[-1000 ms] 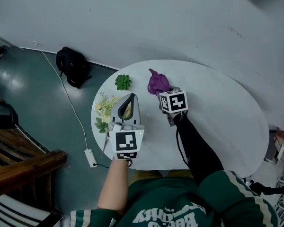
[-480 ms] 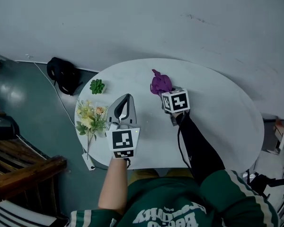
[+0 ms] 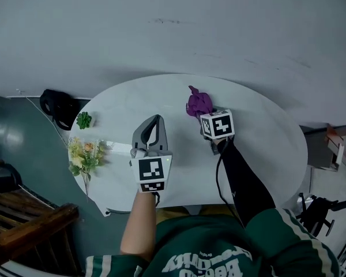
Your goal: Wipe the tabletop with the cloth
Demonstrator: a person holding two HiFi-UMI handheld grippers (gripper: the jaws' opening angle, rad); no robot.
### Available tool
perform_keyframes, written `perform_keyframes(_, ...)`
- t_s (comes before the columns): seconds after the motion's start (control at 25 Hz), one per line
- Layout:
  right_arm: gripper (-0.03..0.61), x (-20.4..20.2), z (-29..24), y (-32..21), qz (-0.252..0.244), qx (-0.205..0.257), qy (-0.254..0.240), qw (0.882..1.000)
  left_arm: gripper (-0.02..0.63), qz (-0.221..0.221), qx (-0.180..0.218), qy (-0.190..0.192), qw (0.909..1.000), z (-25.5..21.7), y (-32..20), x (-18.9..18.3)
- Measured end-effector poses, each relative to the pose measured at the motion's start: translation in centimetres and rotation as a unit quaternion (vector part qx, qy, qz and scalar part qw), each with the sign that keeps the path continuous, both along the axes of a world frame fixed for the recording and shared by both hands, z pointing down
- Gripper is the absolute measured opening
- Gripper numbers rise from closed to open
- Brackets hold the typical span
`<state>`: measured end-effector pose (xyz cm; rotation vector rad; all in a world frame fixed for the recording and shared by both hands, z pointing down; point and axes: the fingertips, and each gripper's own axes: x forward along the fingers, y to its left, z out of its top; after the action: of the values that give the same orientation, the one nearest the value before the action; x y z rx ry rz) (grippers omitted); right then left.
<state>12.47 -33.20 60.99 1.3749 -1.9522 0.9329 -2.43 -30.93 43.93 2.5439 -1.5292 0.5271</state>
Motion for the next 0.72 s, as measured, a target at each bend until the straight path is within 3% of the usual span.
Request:
perform_keyframes(0.4,0.124,15.3,-0.2,4.1,0.06,-0.003,0.024,0.998,0.002,0.048,0.001,0.009,0.9988,0.8,1.0,12.2)
perform_keyframes(0.72,0.126,27.7,-0.4,9.3,0.121,-0.007,0.044,0.992,0.002,0.088,0.024,0.006,0.9958,0.3,3.2,21.2)
